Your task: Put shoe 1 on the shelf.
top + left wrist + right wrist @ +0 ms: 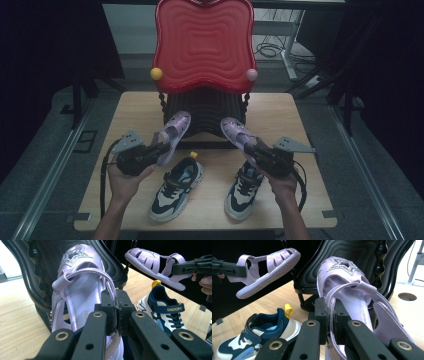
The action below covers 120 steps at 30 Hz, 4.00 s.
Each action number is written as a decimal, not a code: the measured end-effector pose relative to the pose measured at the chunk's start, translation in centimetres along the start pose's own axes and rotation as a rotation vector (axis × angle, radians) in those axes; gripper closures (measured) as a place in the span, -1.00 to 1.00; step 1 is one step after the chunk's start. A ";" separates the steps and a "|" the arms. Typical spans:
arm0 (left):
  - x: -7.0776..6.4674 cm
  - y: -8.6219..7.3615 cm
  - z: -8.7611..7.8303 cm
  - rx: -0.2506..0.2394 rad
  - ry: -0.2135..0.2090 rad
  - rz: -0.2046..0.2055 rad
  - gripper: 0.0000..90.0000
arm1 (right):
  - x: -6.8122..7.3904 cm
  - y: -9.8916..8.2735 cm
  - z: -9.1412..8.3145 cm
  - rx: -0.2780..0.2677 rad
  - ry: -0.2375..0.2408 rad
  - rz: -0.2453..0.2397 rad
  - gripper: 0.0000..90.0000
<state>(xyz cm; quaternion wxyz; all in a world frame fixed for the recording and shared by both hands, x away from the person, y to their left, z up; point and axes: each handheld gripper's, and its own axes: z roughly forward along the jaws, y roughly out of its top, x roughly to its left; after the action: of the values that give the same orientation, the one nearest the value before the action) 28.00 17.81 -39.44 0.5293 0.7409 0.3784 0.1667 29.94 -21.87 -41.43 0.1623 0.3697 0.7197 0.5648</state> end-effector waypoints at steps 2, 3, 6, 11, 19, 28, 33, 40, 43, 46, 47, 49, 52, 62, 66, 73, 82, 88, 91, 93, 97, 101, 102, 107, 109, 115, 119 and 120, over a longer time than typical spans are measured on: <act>0.0 0.3 0.3 -0.001 0.003 0.008 0.93 | 0.1 0.1 0.4 -0.002 -0.001 0.002 0.88; 0.0 0.4 0.5 -0.003 0.005 0.010 0.93 | 0.1 0.2 0.5 -0.002 -0.002 0.004 0.88; 0.0 0.6 1.3 -0.001 0.013 0.015 0.93 | 0.2 0.5 1.2 -0.005 -0.004 0.004 0.88; 0.3 0.8 2.4 0.005 0.019 0.020 0.93 | 0.2 0.7 2.2 -0.012 -0.007 0.017 0.88; 0.4 1.1 3.3 -0.002 0.013 0.013 0.93 | -0.1 1.3 3.0 -0.032 -0.020 0.028 0.88; 0.7 1.4 3.9 -0.024 0.030 0.003 0.93 | 0.0 1.7 4.0 -0.051 -0.028 0.041 0.88; 1.1 2.0 4.3 -0.025 0.031 0.002 0.93 | 0.0 2.1 4.8 -0.050 -0.035 0.036 0.88; 1.5 2.4 5.3 -0.039 0.028 -0.006 0.93 | -0.1 2.6 6.0 -0.062 -0.052 0.049 0.88; 1.8 2.6 5.7 -0.042 0.041 -0.006 0.93 | -0.2 2.8 6.3 -0.069 -0.060 0.049 0.88; 2.0 2.8 5.9 -0.045 0.045 -0.011 0.93 | -0.2 3.0 6.7 -0.075 -0.065 0.053 0.88; 2.1 2.8 5.9 -0.046 0.045 -0.012 0.93 | -0.2 3.1 6.9 -0.075 -0.067 0.057 0.88; 2.2 3.0 6.1 -0.045 0.054 -0.006 0.93 | -0.3 3.3 7.2 -0.075 -0.073 0.054 0.88; 2.3 3.2 6.5 -0.050 0.060 -0.004 0.93 | -0.3 3.4 7.7 -0.076 -0.083 0.056 0.88; 2.7 3.5 7.7 -0.049 0.069 0.002 0.93 | -0.4 3.7 9.1 -0.072 -0.108 0.066 0.88; 2.9 3.9 8.0 -0.051 0.081 0.009 0.93 | -0.5 3.8 9.5 -0.070 -0.117 0.062 0.88; 2.9 4.7 8.6 -0.070 0.106 0.041 0.93 | -0.4 4.5 10.2 -0.084 -0.119 0.047 0.88; 3.2 5.3 9.7 -0.090 0.124 0.042 0.92 | -0.1 5.3 11.6 -0.103 -0.152 0.055 0.88; 3.8 5.5 10.8 -0.094 0.163 0.049 0.93 | 0.0 5.9 12.7 -0.115 -0.195 0.044 0.88; 4.1 5.5 11.2 -0.092 0.180 0.061 0.93 | 0.1 6.2 13.7 -0.120 -0.217 0.026 0.87; 4.2 5.6 11.4 -0.087 0.187 0.069 0.92 | 0.1 6.2 14.0 -0.118 -0.235 0.009 0.87; 4.3 5.5 11.8 -0.091 0.207 0.084 0.92 | -0.1 6.1 14.9 -0.122 -0.281 0.012 0.87; 4.4 5.3 12.1 -0.089 0.239 0.109 0.92 | -0.6 5.7 15.6 -0.100 -0.312 -0.009 0.87; 4.4 5.2 12.2 -0.084 0.242 0.112 0.92 | -0.6 5.6 15.8 -0.096 -0.322 -0.009 0.86; 4.4 4.8 12.7 -0.042 0.228 0.116 0.90 | -0.6 5.2 16.4 -0.073 -0.333 -0.017 0.86; 4.1 4.5 13.1 -0.036 0.230 0.120 0.91 | -0.6 5.2 16.4 -0.067 -0.326 -0.015 0.85; 4.0 3.8 14.0 -0.009 0.210 0.157 0.87 | -0.9 4.5 16.6 -0.026 -0.309 0.005 0.72; 4.3 3.1 14.4 0.035 0.189 0.144 0.82 | -0.8 4.4 16.7 -0.011 -0.284 0.015 0.69; 4.3 3.0 14.5 0.033 0.184 0.137 0.78 | -0.7 4.4 16.7 -0.011 -0.289 0.017 0.65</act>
<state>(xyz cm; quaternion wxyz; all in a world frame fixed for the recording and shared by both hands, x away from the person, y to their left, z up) 41.33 10.97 -42.90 0.4672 0.7553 0.3765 0.2634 42.81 -10.38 -42.65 0.2615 0.4524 0.6825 0.5111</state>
